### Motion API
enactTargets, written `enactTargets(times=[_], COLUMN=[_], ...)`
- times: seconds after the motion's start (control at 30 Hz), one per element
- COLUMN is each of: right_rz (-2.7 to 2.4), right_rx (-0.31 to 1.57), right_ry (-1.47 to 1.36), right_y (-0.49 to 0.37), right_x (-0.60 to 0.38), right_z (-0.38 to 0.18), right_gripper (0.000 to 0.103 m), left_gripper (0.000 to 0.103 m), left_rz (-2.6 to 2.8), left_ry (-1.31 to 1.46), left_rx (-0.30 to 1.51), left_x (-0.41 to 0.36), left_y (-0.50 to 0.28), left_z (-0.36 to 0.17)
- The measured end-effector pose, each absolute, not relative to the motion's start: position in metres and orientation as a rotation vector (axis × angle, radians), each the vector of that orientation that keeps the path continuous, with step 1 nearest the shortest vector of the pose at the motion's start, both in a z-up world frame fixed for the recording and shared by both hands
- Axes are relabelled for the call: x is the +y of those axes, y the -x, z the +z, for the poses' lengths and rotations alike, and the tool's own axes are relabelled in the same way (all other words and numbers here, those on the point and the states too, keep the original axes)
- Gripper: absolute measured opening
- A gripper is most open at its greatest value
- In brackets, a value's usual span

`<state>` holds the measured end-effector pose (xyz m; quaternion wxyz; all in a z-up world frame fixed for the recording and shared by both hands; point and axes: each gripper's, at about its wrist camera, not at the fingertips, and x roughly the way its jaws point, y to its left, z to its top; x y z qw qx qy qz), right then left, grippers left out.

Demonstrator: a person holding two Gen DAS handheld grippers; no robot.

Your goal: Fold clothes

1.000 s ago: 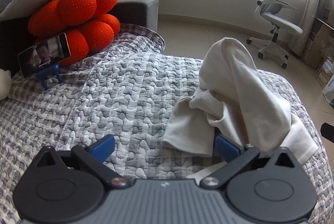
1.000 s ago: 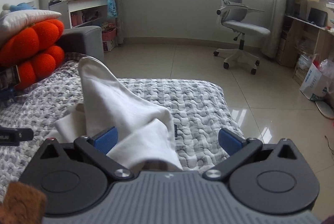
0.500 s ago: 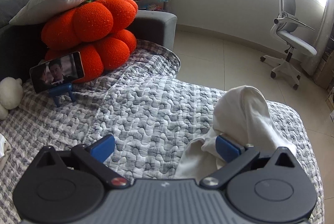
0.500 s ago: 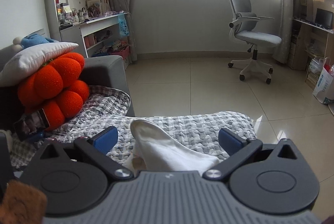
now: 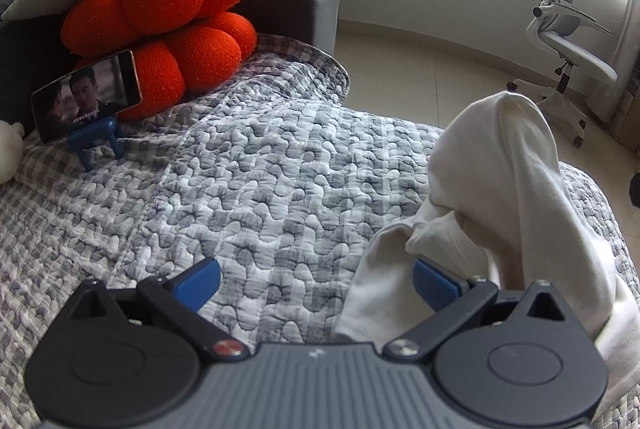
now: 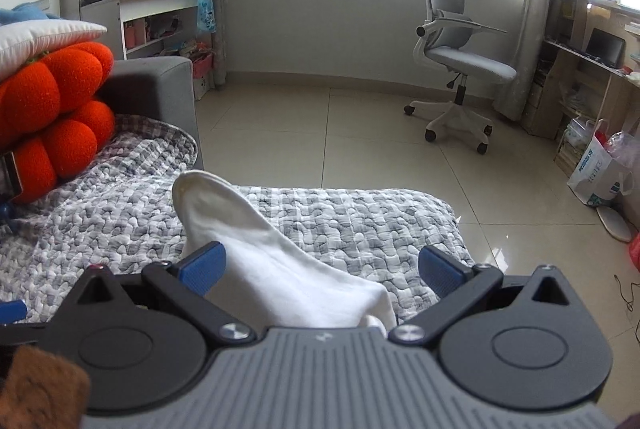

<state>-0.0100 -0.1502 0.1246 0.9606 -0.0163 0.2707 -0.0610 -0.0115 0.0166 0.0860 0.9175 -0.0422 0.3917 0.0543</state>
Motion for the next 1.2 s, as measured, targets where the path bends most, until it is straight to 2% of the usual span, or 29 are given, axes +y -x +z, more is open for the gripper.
enactTargets(times=[0.03,0.2,0.3,0.43,0.63,0.67,0.7,0.73,0.77,0.8,0.9,1.2], right_rz=[-0.120,-0.059,0.038,0.136,0.080,0.048,0.015,-0.018,-0.029,-0.030,-0.042,-0.279], right_rx=[0.538,0.512,0.512,0.608,0.659,0.667,0.675,0.683,0.685,0.676,0.617,0.485], right_ry=[0.036,0.018,0.025,0.061,0.169,0.171,0.173,0.176,0.161,0.127,-0.028,-0.393], right_y=[0.010,0.009,0.008,-0.007,-0.034,-0.037,-0.039,-0.042,-0.043,-0.041,-0.029,0.017], right_x=[-0.149,-0.146,-0.136,-0.110,-0.092,-0.097,-0.102,-0.106,-0.112,-0.119,-0.148,-0.227], right_z=[0.126,0.130,0.128,0.110,0.082,0.079,0.076,0.073,0.072,0.074,0.086,0.107], right_gripper=[0.101,0.076,0.067,0.067,0.065,0.058,0.041,0.035,0.020,0.017,0.012,0.010], left_gripper=[0.103,0.103,0.103,0.103,0.103,0.103,0.103,0.103,0.103,0.103,0.103,0.103], left_rz=[0.109,0.099,0.134,0.105,0.028,0.014,0.001,-0.014,-0.025,-0.029,-0.015,-0.067], left_ry=[0.090,0.164,0.248,0.309,0.210,0.194,0.178,0.162,0.146,0.132,0.116,0.113], left_rx=[0.813,0.836,0.859,0.885,0.894,0.892,0.891,0.891,0.890,0.891,0.894,0.922], left_x=[0.017,0.040,0.063,0.071,0.043,0.039,0.036,0.033,0.030,0.028,0.026,0.017], left_y=[0.009,0.005,0.006,0.008,0.006,0.005,0.005,0.004,0.003,0.002,-0.004,-0.013], left_z=[0.083,0.074,0.067,0.062,0.060,0.060,0.060,0.060,0.060,0.060,0.059,0.052])
